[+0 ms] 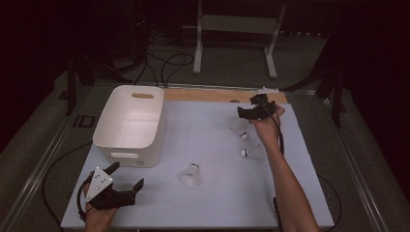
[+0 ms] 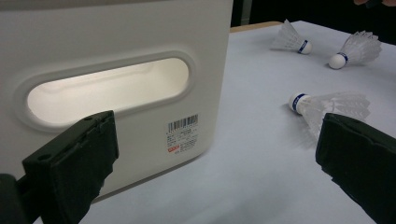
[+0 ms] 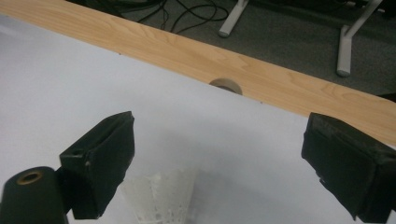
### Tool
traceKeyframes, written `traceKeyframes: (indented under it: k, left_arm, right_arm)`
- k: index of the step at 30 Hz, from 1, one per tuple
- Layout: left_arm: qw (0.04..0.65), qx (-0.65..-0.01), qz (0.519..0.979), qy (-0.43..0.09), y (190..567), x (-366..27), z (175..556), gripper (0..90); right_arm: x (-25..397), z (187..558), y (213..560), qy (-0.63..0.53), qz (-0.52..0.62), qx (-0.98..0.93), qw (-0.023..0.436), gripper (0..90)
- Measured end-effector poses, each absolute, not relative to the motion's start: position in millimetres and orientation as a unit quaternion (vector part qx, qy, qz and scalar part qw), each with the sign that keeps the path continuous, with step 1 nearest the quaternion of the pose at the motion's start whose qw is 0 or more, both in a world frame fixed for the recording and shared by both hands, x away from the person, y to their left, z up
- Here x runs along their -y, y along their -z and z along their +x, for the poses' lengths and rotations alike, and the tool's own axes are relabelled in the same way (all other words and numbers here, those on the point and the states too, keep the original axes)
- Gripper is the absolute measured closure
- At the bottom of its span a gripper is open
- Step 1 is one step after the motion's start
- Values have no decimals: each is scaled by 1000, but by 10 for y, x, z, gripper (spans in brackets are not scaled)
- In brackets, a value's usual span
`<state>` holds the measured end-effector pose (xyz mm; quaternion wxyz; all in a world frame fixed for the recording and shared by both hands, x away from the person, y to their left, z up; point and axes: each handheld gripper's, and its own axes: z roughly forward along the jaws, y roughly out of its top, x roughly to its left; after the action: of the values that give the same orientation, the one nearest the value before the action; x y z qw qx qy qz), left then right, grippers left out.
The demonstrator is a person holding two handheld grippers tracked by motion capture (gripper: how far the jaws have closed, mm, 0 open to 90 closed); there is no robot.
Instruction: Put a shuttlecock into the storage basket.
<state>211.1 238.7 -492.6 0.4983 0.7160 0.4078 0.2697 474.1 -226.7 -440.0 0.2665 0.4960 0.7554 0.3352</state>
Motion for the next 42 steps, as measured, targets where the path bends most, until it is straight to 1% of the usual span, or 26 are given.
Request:
traceKeyframes:
  k: [28,29,33,40,41,42]
  left_arm:
    - [500,-406,716,-269,4925,-2383,2107,0]
    - [500,-406,716,-269,4925,-2384,2108,0]
    - [499,-406,717,-269,4926,-2383,2109,0]
    - [501,-407,715,-268,4924,-2390,2107,0]
    - [501,-407,715,-268,4924,-2390,2107,0]
    - [500,-407,716,-268,4924,-2389,2107,0]
  right_arm:
    - [2142,4939,4731,-277,508,-777,247,104]
    - [2140,4951,4756,-271,510,-779,245,127]
    - [2149,4963,4786,-266,510,-785,231,165]
    - [2167,4925,4764,-250,522,-788,210,322]
    - [2167,4925,4764,-250,522,-788,210,322]
    - [2178,4915,4751,-249,521,-789,208,349]
